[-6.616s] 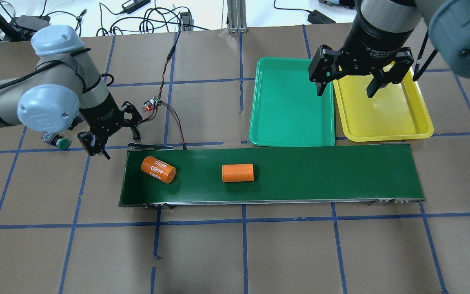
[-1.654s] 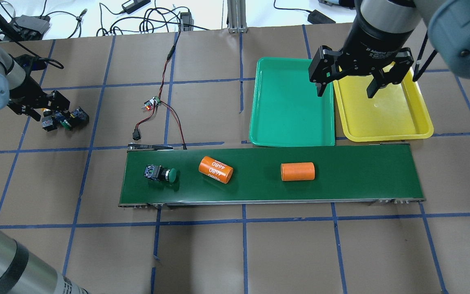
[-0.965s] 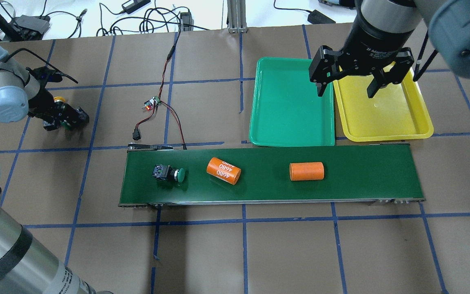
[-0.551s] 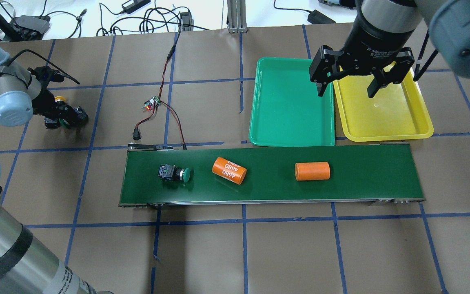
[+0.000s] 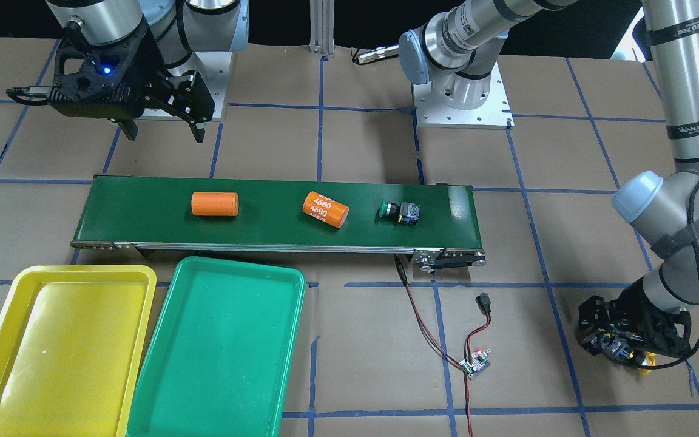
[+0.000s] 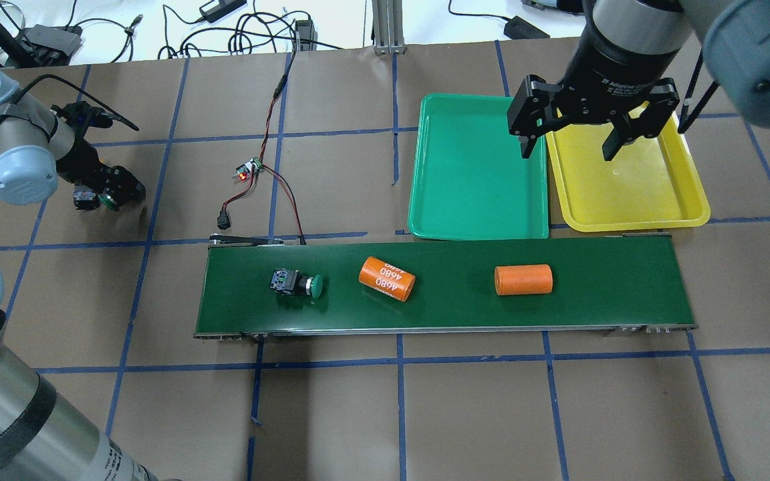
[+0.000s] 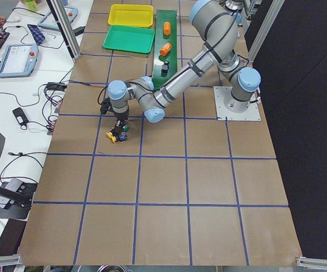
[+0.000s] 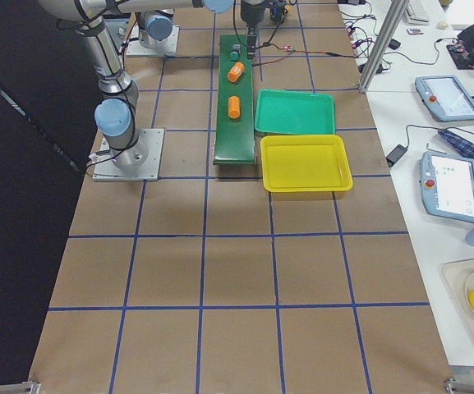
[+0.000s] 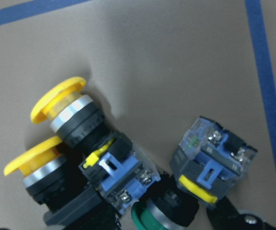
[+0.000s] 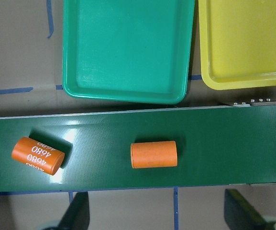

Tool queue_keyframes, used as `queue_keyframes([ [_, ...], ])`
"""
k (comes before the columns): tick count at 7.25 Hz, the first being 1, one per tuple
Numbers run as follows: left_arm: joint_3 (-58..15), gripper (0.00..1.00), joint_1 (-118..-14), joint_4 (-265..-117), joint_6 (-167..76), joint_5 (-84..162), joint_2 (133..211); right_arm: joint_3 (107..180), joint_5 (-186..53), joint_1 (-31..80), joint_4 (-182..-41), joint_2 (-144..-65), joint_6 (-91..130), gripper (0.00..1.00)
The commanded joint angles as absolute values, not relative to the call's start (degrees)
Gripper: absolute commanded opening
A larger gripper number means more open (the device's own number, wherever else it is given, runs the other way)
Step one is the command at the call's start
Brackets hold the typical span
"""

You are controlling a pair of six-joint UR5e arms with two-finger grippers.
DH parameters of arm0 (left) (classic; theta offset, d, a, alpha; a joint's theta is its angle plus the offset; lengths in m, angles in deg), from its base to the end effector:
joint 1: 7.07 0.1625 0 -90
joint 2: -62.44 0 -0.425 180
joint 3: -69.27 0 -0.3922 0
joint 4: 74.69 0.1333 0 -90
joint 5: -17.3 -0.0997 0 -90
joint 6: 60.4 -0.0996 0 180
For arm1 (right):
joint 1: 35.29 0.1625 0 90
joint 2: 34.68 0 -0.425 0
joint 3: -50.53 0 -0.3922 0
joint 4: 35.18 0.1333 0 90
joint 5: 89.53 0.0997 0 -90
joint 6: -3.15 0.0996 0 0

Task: Sort buttons by color to trays
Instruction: 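Return the left gripper to the pile and grasp another green-capped button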

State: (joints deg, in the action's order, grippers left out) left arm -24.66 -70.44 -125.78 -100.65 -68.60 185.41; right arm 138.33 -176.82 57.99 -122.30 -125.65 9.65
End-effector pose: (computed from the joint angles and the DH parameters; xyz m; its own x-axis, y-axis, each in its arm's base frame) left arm 0.1649 -0.6422 0.1878 -0.9708 0.2377 0.0319 0.2349 0.9693 -0.0729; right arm 0.1655 -0.4759 0.5101 -0.9973 0.0560 -0.0475 0.0560 0.9984 0.0003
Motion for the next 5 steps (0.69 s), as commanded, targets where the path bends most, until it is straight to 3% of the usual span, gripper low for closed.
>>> queue_keyframes([
  [1, -26.9, 0.86, -72.4, -125.8, -97.0, -67.9, 182.8, 138.3, -176.8, 58.1, -122.4, -125.6, 9.7, 1.0],
  [5, -23.5, 0.88, -72.2, -124.5, -98.4, -68.0, 185.0, 138.3, -176.8, 58.0, -122.4, -125.6, 9.7, 1.0],
])
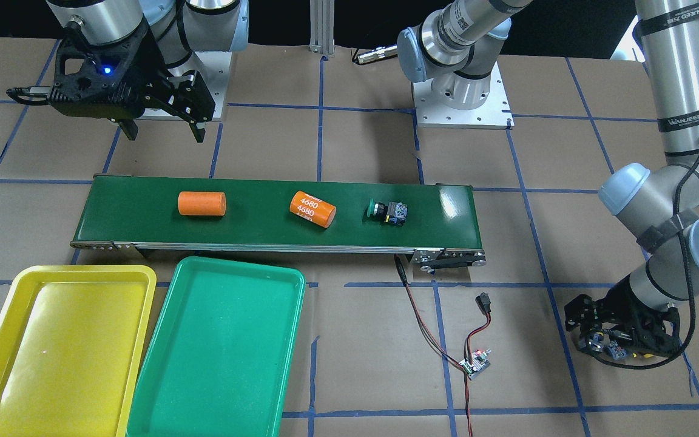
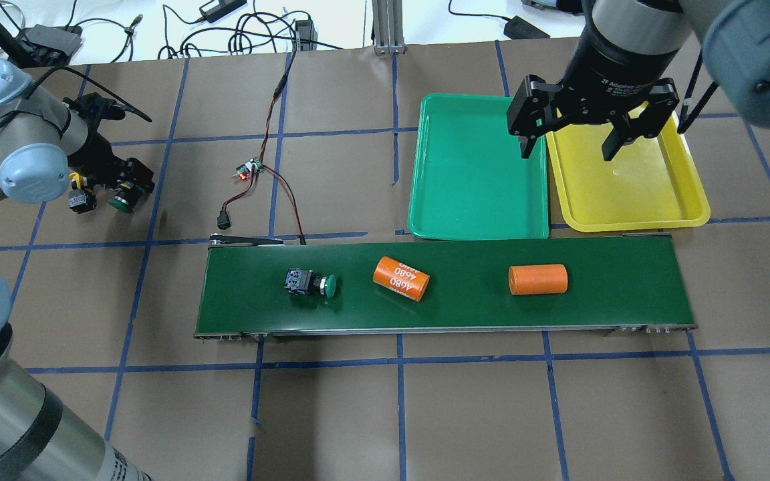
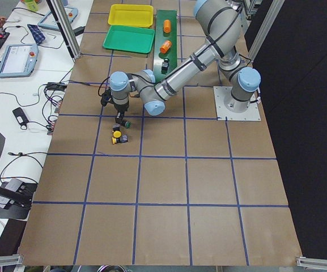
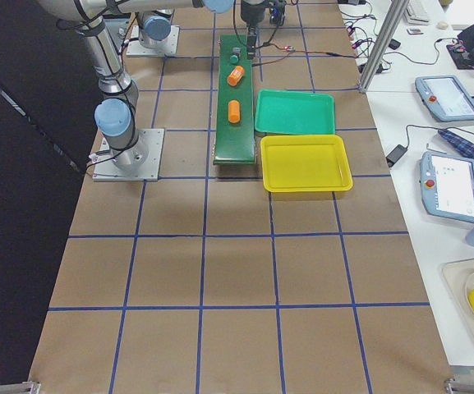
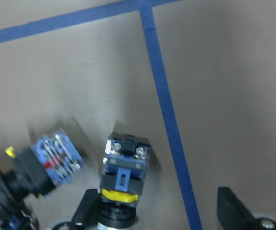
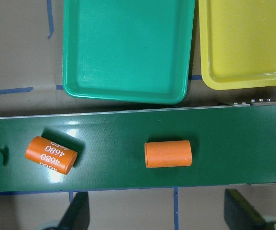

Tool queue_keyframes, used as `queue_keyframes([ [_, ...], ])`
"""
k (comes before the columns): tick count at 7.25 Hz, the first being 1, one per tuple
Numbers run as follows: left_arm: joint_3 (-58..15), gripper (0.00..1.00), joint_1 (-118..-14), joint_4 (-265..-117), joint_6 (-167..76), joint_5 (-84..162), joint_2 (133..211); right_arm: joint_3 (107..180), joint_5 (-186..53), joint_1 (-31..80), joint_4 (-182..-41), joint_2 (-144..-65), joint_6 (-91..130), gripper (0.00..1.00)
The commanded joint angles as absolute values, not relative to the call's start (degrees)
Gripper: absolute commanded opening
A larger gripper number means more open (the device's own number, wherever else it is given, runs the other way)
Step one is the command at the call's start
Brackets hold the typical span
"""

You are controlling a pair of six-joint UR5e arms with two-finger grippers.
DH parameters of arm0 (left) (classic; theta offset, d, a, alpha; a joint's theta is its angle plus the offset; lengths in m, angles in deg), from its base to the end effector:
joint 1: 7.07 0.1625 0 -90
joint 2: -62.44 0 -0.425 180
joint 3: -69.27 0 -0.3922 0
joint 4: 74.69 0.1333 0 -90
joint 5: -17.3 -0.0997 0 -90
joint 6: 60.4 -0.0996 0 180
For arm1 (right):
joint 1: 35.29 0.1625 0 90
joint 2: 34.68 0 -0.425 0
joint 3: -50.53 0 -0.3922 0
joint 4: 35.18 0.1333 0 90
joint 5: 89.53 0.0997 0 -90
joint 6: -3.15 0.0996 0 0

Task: Sort buttons by color to trays
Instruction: 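Return the left gripper to the pile and grasp another green-capped button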

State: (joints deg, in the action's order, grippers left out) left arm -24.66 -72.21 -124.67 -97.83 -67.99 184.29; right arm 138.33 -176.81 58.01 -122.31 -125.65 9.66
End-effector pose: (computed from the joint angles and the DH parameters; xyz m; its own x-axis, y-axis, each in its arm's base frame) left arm 0.1446 -0.6485 0.2026 -0.9749 0.2216 0.0201 0.2182 0.9698 -0.1085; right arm 0.1657 -0.4759 0.5102 -0.9973 0.0558 -0.0477 0.0559 0.9984 0.0002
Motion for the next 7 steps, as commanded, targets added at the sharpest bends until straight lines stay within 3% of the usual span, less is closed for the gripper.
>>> queue_keyframes([
  [1, -23.1, 0.88, -72.2, -124.5, -98.9, -68.0, 185.8, 138.3, -176.8, 58.1, -122.3, -125.6, 9.7, 1.0],
  [4, -24.7, 0.88, -72.2, -124.5, -98.2, -67.9, 186.6, 138.3, -176.8, 58.1, -122.4, -125.6, 9.7, 1.0],
  [5, -24.7, 0.79, -72.2, -124.5, -98.1, -67.6, 186.6, 138.3, -176.8, 58.1, -122.3, -125.6, 9.7, 1.0],
  [7, -24.3, 0.34, -72.2, -124.4, -99.0, -67.5, 186.7, 138.3, -176.8, 58.1, -122.3, -125.6, 9.7, 1.0],
])
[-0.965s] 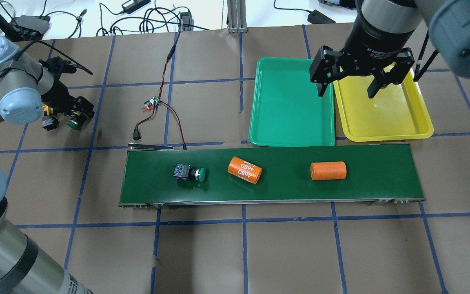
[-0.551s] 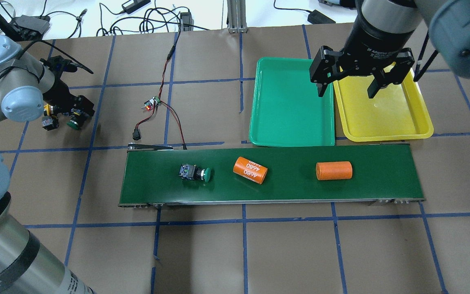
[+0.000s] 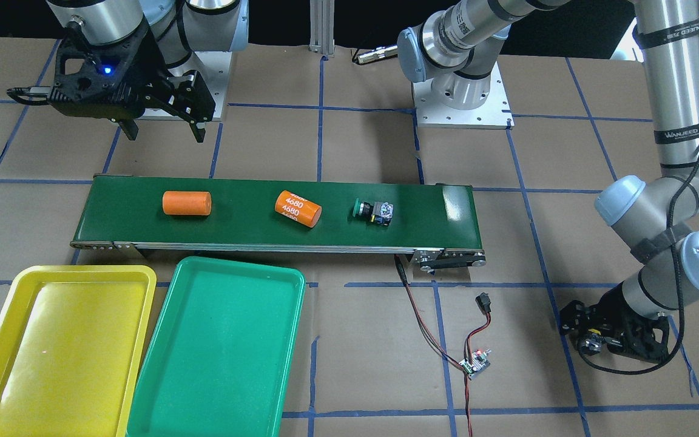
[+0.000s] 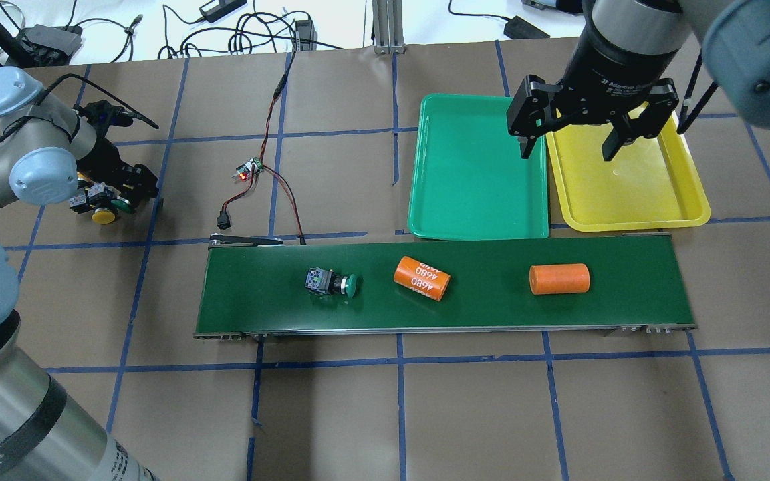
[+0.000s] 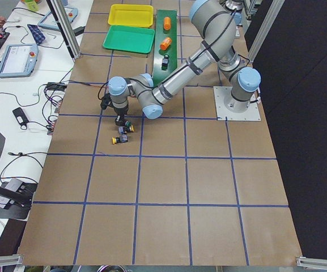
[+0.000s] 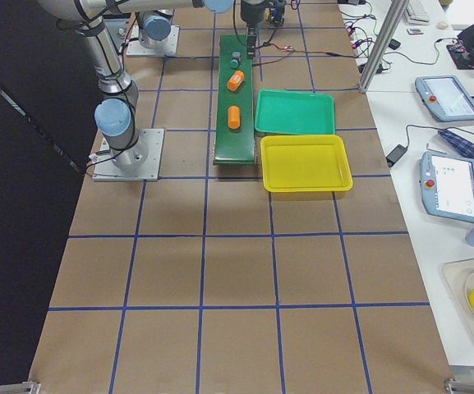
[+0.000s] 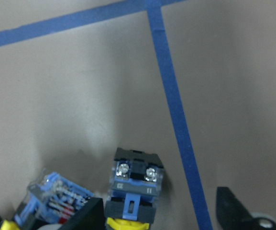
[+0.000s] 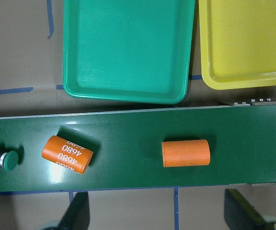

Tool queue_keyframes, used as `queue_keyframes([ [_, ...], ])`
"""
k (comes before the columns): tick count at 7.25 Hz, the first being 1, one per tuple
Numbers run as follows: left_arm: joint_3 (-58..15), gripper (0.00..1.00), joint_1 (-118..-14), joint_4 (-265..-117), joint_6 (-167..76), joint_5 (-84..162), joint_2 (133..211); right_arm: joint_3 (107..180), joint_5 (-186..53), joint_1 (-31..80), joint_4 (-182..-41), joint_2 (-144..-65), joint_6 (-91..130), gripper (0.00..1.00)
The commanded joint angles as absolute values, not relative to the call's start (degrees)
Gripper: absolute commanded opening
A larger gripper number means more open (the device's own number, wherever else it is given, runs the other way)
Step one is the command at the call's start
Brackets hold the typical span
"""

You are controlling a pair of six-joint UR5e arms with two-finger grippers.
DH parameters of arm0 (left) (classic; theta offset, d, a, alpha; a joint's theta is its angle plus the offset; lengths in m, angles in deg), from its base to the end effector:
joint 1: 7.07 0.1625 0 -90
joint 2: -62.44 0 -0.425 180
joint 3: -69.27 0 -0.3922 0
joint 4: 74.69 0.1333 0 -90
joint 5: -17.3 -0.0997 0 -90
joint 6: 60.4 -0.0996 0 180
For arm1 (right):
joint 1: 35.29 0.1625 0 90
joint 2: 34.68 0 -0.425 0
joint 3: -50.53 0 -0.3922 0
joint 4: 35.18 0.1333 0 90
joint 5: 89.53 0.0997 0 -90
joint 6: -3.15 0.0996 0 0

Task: Sort buttons by color to trays
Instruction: 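Place the green-capped button on the belt and withdraw the left gripper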

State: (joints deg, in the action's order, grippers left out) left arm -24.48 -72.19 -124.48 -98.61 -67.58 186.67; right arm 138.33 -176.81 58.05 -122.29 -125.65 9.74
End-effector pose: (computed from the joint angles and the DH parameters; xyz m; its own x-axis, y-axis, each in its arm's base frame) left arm 0.1452 -0.6510 0.1773 -0.9712 0.2339 0.0460 0.2295 0.9695 -0.0857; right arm 0.1660 -0.4757 0.5101 -0.9973 0.0565 -0.0477 0.0566 0.9984 0.0006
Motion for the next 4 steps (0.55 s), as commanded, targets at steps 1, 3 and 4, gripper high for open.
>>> queue_keyframes([
  [1, -24.3, 0.15, -72.2, -124.3, -99.1, -67.7, 186.6, 138.3, -176.8, 58.1, -122.3, -125.6, 9.7, 1.0],
  [3, -24.7, 0.01, -73.7, -125.7, -95.6, -68.6, 183.8, 138.3, -176.8, 58.1, -122.3, -125.6, 9.7, 1.0],
  [4, -26.0, 0.01, -77.3, -131.2, -87.9, -70.5, 179.6, 138.3, -176.8, 58.1, -122.3, -125.6, 9.7, 1.0],
])
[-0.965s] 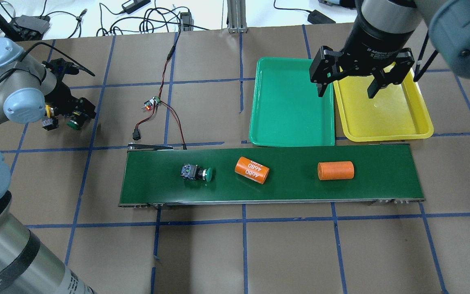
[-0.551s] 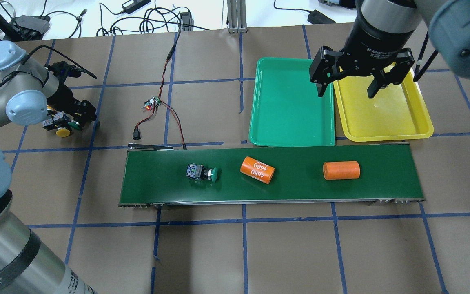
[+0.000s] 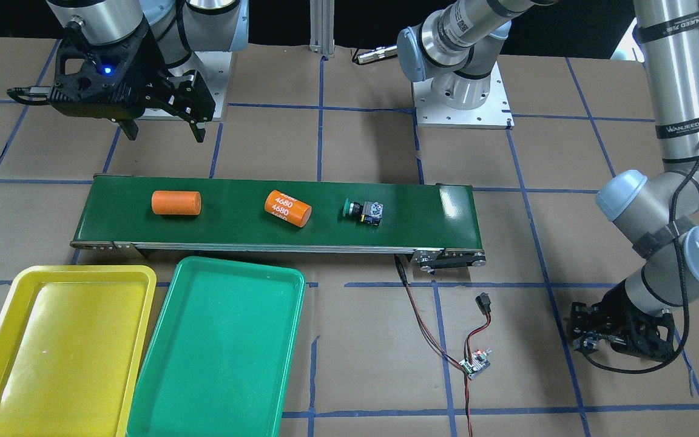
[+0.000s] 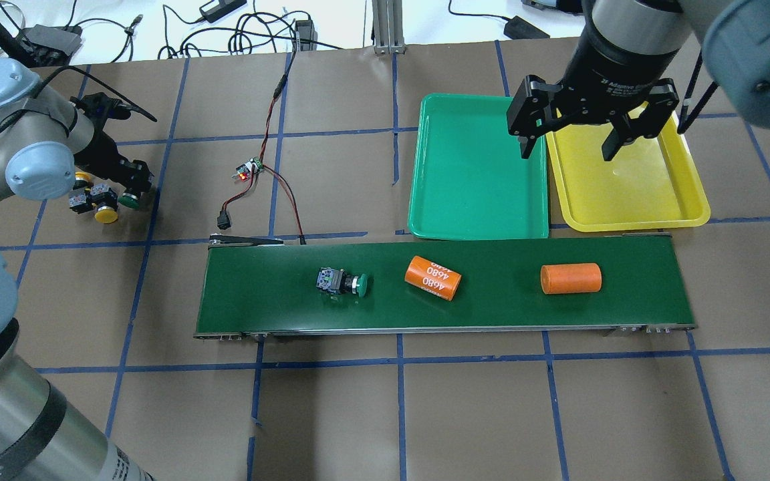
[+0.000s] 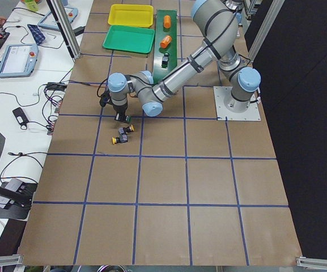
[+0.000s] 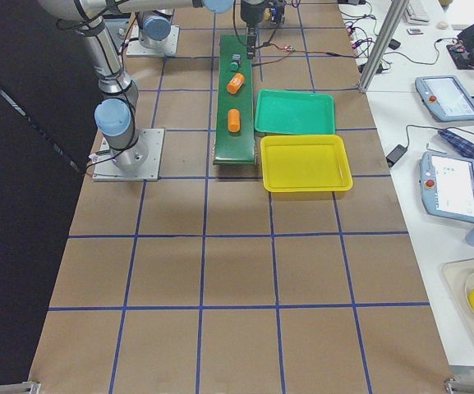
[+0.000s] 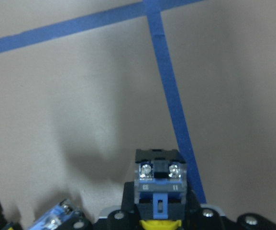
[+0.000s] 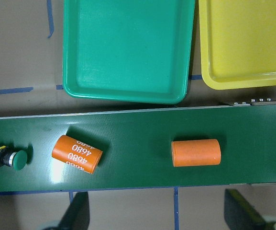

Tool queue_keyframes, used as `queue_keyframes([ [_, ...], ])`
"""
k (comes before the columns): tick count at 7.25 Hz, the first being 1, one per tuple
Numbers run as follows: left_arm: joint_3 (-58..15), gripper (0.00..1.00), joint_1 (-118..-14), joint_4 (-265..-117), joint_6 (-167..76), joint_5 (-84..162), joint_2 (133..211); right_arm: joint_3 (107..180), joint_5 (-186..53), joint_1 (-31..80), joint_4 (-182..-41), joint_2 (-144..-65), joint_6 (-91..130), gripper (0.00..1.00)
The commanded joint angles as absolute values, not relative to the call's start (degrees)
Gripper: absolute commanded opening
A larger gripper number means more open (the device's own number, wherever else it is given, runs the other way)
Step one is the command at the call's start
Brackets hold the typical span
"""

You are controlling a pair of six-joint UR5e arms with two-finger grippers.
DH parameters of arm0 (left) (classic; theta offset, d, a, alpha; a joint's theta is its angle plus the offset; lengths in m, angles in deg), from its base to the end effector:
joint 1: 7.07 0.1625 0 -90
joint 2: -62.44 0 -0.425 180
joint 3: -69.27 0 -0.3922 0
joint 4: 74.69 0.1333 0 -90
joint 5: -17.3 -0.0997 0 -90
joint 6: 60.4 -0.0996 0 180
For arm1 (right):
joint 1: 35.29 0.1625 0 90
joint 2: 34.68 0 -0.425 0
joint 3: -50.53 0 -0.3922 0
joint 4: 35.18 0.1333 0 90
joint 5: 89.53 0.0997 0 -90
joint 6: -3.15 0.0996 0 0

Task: Sort buttons by color to trays
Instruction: 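Place the green-capped button on the belt and withdraw the left gripper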

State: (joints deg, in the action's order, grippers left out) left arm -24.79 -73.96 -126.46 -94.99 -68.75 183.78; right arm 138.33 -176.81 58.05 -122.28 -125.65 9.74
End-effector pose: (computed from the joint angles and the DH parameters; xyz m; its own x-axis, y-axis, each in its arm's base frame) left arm 0.1243 -0.6485 0.2040 -0.9790 0.2017 0.0286 0.1989 0.9768 -0.0797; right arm 0.1660 -0.4757 0.5101 -0.9973 0.0565 -0.0477 0.0566 0.9984 0.0008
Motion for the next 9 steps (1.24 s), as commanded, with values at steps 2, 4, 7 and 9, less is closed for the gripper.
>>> queue_keyframes([
  [2, -30.6, 0.01, -85.2, -139.9, -73.7, -71.1, 170.2, 138.3, -176.8, 58.0, -122.3, -125.6, 9.7, 1.0],
  [4, -39.5, 0.01, -95.1, -141.9, -60.6, -71.0, 161.4, 138.3, -176.8, 58.0, -122.3, -125.6, 9.7, 1.0],
  [7, -46.2, 0.52, -100.8, -139.6, -55.2, -70.9, 159.5, 138.3, -176.8, 58.1, -122.3, -125.6, 9.7, 1.0],
  [9, -45.2, 1.0, -100.0, -139.6, -54.1, -72.2, 157.6, 138.3, -176.8, 58.1, -122.3, -125.6, 9.7, 1.0],
])
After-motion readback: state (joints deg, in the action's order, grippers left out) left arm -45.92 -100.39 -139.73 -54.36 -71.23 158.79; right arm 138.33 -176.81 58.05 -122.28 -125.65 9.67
